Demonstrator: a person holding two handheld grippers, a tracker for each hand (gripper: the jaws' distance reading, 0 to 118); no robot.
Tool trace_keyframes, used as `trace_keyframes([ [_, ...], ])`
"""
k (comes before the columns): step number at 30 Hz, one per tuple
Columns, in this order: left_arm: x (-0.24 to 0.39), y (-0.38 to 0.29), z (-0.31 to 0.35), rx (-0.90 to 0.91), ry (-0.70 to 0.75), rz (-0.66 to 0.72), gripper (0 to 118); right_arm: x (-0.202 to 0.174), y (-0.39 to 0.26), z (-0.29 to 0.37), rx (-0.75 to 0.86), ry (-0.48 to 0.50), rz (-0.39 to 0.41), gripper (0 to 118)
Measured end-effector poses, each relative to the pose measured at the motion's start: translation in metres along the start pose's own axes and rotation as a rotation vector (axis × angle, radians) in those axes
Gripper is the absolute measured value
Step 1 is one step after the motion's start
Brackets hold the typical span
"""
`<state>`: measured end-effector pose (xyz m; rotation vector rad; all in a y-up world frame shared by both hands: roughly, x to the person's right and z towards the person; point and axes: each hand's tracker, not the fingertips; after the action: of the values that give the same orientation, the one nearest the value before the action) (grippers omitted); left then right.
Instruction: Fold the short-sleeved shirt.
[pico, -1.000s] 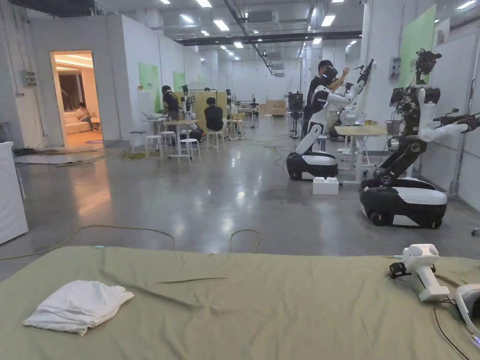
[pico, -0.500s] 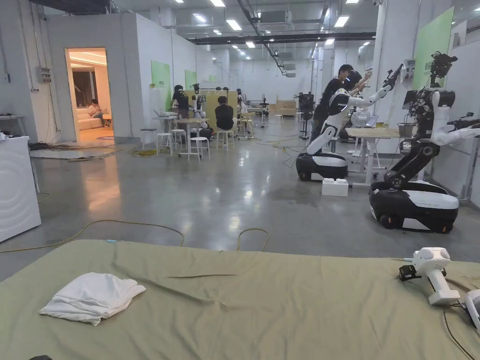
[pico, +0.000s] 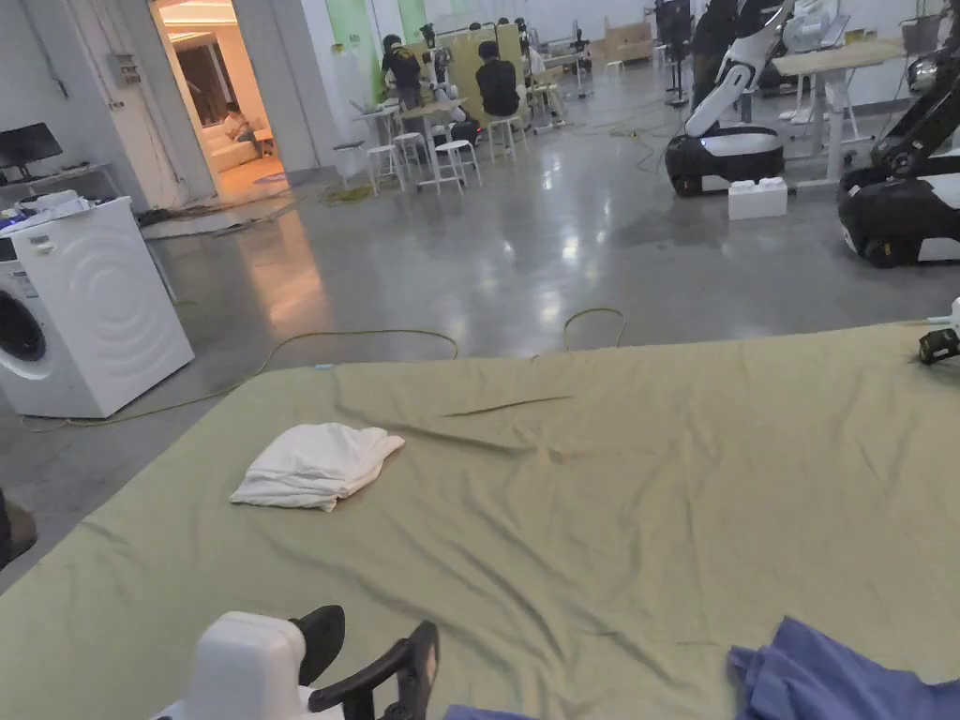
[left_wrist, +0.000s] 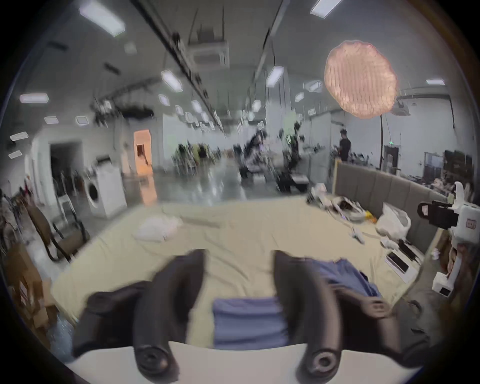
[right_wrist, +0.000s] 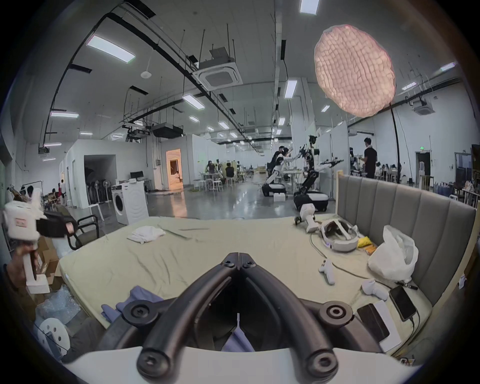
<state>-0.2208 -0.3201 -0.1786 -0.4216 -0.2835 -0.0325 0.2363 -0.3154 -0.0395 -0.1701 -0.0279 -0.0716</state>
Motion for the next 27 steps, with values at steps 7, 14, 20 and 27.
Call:
trace_keyframes([
  [7,-0.029,-0.074,-0.163,-0.339,-0.071,0.202,84,0.016,-0.032,-0.01,-0.141,-0.042,-0.038,0],
  [14,-0.056,-0.124,-0.272,-0.657,0.095,0.205,82,0.049,-0.051,-0.002,-0.24,-0.14,-0.149,0],
  [20,-0.056,-0.136,-0.288,-0.691,0.12,0.149,54,0.064,-0.059,-0.001,-0.297,-0.204,-0.161,0],
  [27,-0.035,-0.131,-0.285,-0.726,0.157,0.056,13,0.067,-0.057,-0.043,-0.35,-0.17,-0.16,0],
])
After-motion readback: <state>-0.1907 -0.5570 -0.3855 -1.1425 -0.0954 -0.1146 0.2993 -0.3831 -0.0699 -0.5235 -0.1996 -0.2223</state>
